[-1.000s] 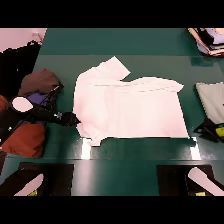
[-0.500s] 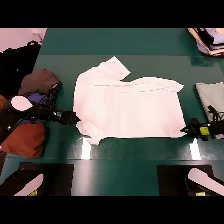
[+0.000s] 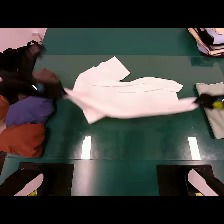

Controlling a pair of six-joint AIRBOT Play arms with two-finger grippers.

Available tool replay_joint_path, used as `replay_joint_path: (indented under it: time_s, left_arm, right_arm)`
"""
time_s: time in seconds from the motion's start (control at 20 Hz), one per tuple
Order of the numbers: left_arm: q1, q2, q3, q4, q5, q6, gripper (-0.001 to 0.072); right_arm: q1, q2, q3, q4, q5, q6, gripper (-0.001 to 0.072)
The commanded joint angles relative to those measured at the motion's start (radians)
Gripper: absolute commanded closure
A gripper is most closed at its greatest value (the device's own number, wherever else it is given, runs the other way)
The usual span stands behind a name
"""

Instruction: Fold the shirts.

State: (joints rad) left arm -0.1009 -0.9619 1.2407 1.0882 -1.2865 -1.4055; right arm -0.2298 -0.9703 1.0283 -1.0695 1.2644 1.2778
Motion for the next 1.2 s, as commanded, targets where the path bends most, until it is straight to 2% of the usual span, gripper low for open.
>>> replay_joint_path:
  time_s: [0.0, 0.25, 0.45, 0.65, 0.85, 1.0, 1.15]
  left_arm:
    - [0.0, 0.001, 0.41, 0.044, -0.087, -0.009, 0.0684]
    - [0.0, 0.001, 0.953, 0.087, -0.059, -0.047, 0.0685]
    - [0.0, 0.001, 1.113, 0.076, 0.035, -0.077, 0.0685]
    - [0.0, 0.001, 1.044, 0.065, 0.1, -0.079, 0.0685]
    - [0.0, -0.032, 0.709, 0.162, 0.149, -0.081, 0.0684]
    - [0.0, -0.201, 0.563, 0.18, 0.085, -0.08, 0.0684]
    - [0.0, -0.448, 0.537, 0.147, 0.043, -0.079, 0.0684]
  right_arm:
    - [0.045, 0.115, 0.298, 0.003, -0.028, 0.001, 0.0695]
    - [0.045, 0.173, 0.69, -0.066, -0.029, 0.014, 0.0694]
    - [0.045, 0.151, 0.914, -0.192, 0.032, 0.066, 0.0695]
    - [0.045, 0.053, 1.077, -0.262, 0.19, 0.1, 0.0695]
    - [0.045, -0.063, 0.959, -0.258, 0.227, 0.129, 0.0695]
    - [0.045, -0.218, 0.83, -0.258, 0.288, 0.134, 0.0695]
    - [0.047, -0.397, 0.716, -0.257, 0.28, 0.137, 0.0695]
